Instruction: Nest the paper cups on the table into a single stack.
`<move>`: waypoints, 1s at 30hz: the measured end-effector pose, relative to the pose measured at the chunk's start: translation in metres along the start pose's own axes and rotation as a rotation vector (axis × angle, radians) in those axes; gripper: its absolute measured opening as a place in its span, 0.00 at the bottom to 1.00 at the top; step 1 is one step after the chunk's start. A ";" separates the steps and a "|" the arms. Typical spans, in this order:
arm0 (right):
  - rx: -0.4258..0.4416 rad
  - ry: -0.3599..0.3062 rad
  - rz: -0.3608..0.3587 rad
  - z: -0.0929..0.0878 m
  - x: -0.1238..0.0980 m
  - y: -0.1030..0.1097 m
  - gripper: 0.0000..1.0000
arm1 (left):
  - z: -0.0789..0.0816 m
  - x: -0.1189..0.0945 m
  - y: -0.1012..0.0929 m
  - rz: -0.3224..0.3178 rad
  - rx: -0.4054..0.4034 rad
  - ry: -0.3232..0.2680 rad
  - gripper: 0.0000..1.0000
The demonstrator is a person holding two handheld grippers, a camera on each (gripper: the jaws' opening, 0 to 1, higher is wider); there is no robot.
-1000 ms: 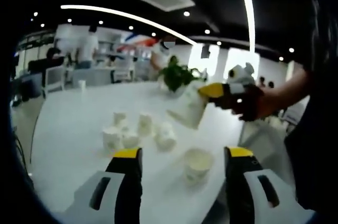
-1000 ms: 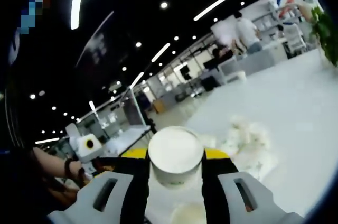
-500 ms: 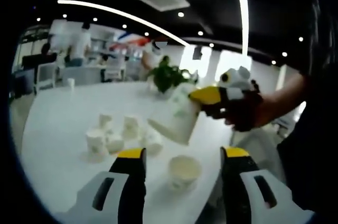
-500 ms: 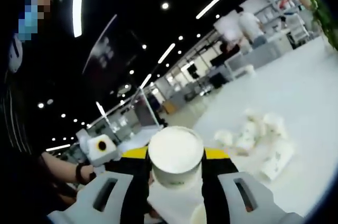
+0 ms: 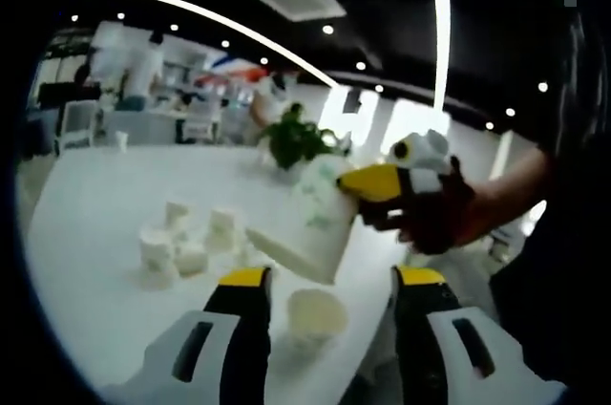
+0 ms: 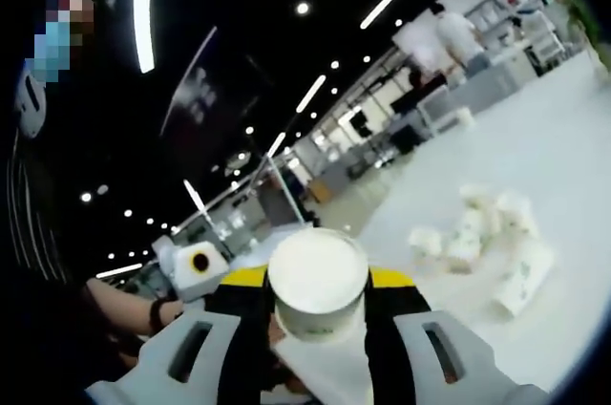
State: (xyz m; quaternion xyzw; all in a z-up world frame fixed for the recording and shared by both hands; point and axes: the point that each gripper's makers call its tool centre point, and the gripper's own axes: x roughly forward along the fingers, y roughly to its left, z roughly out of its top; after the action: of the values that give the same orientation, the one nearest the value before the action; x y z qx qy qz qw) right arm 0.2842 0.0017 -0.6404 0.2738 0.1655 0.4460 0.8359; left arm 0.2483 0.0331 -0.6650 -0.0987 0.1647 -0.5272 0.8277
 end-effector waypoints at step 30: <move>0.051 0.014 0.050 -0.013 -0.002 0.009 0.35 | 0.019 -0.012 0.004 -0.022 -0.125 -0.092 0.23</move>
State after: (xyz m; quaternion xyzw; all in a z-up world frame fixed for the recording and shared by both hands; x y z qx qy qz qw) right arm 0.2709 0.0080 -0.6452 0.2960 0.1759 0.4645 0.8159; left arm 0.2543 0.0452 -0.6472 -0.1762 0.1580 -0.5198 0.8208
